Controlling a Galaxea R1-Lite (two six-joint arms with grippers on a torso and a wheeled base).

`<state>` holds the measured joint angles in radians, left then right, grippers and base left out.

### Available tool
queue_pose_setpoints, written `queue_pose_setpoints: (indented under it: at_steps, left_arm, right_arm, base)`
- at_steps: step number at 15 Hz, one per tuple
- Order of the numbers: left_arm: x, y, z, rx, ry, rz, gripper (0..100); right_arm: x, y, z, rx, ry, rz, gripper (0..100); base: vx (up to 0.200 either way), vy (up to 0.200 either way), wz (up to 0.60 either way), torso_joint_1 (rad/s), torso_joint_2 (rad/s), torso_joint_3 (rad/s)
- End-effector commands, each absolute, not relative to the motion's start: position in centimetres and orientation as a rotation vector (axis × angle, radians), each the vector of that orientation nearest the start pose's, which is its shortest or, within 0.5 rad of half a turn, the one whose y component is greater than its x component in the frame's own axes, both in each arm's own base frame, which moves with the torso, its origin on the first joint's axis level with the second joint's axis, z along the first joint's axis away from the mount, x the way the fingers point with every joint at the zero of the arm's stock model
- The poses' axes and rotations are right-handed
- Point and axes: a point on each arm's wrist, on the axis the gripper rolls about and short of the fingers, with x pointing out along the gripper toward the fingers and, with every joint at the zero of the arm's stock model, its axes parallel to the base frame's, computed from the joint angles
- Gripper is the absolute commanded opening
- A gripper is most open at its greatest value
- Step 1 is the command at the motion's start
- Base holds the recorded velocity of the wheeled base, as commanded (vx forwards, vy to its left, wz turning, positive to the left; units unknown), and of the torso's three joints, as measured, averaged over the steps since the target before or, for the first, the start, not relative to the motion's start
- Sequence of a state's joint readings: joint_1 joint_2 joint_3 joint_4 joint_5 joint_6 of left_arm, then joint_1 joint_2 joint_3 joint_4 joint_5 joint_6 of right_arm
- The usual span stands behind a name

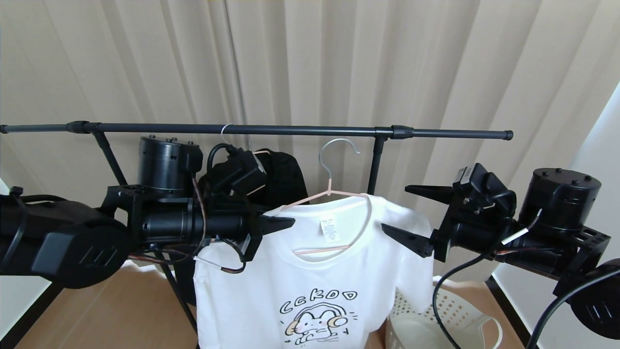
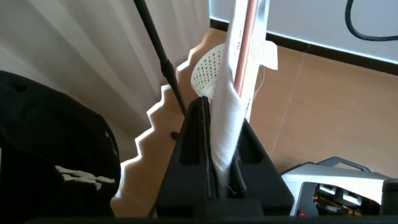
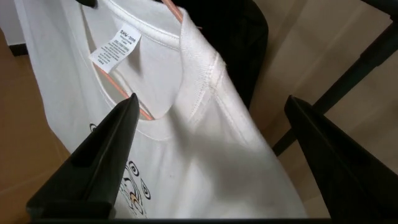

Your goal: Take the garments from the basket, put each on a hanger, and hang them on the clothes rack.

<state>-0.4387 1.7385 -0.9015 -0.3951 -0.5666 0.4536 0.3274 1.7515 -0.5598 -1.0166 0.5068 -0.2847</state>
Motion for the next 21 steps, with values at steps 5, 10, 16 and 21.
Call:
queue_pose_setpoints:
  at_steps: [5, 10, 16, 21]
  left_arm:
    - [25.8, -11.8, 18.6, 0.380, 0.149, -1.006, 0]
    - [24.8, -10.8, 18.9, 0.385, 0.137, -0.985, 0]
    - [24.4, -10.0, 19.4, 0.387, 0.122, -0.957, 0]
    - [23.8, -9.4, 19.6, 0.385, 0.117, -0.944, 0]
  right_arm:
    - [27.7, 9.3, 13.7, -0.263, 0.080, 0.813, 100]
    - [28.9, 8.8, 11.0, -0.370, 0.125, 0.810, 100]
    - [29.3, 7.7, 9.5, -0.475, 0.140, 0.797, 100]
    - [29.5, 7.6, 8.6, -0.508, 0.154, 0.799, 0]
  base:
    - [0.000, 0.000, 0.00, 0.000, 0.00, 0.000]
    - [0.000, 0.000, 0.00, 0.000, 0.00, 0.000]
    - [0.000, 0.000, 0.00, 0.000, 0.00, 0.000]
    - [0.000, 0.000, 0.00, 0.000, 0.00, 0.000]
